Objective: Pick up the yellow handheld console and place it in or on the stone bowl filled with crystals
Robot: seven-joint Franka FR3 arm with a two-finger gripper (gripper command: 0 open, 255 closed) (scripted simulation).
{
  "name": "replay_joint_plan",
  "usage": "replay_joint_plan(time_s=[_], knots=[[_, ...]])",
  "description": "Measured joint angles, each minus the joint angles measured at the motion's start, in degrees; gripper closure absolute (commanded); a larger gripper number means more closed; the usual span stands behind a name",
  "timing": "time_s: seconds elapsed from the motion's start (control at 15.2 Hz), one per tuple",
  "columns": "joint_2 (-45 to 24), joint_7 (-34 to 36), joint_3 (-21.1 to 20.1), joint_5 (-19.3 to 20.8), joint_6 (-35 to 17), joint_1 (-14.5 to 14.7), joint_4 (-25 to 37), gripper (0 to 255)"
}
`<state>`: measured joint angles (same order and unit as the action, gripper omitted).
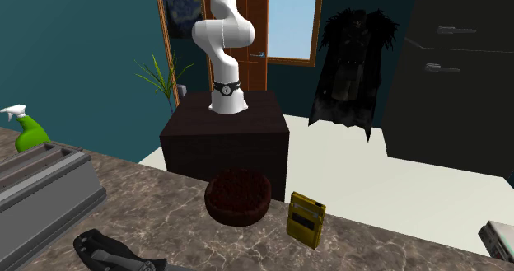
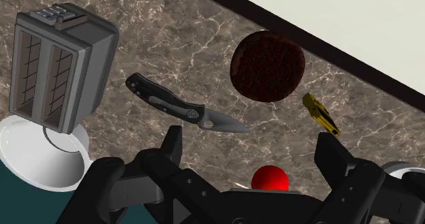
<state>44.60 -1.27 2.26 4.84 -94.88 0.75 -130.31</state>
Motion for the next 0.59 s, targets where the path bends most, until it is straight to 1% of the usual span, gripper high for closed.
replay_joint_plan(time_s=[0.07, 0.2, 0.59], knots=[[0.0, 0.0, 0.0, 0.0, 0.0, 0.0, 0.0, 0], [-1.1, 0.1, -0.3, -0.2, -1.8, 0.4, -0.9, 0], [-9.5, 0.8, -1.9, -1.3, -11.1, 2.2, -3.2, 0]])
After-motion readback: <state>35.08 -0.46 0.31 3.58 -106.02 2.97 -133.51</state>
